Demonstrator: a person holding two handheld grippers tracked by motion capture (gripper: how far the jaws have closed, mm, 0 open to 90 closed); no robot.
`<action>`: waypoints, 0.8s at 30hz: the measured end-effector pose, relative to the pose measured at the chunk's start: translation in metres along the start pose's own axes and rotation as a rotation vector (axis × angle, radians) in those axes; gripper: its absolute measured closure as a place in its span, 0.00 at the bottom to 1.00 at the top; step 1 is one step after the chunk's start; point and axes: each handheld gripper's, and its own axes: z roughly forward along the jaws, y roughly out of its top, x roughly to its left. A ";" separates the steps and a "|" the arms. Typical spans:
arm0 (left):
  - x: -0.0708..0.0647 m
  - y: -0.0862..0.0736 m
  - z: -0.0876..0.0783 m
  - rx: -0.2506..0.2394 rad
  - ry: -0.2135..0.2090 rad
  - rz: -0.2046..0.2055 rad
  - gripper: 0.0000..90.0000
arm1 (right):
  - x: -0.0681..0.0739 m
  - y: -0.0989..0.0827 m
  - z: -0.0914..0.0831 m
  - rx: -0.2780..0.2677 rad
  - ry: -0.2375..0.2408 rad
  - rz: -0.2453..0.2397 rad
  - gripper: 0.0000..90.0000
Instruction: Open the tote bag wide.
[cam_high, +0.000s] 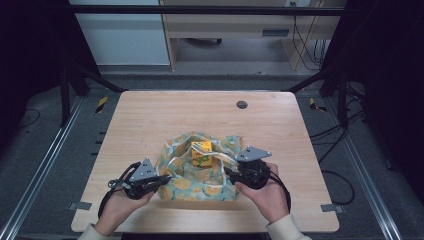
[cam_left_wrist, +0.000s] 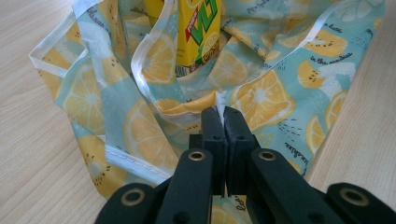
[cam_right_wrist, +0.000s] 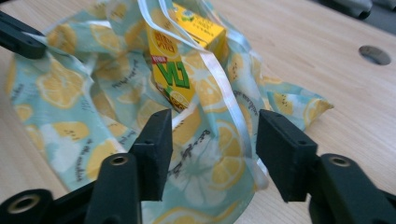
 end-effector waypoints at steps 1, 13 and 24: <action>0.000 0.000 0.000 0.001 0.004 -0.001 0.99 | -0.001 -0.001 0.003 0.012 -0.003 -0.005 0.67; 0.006 -0.012 0.006 0.080 0.046 0.027 0.99 | 0.004 -0.031 -0.020 0.000 0.087 -0.020 0.94; 0.009 -0.020 0.014 0.139 0.067 0.041 0.97 | 0.004 -0.060 -0.005 0.091 0.128 -0.015 0.73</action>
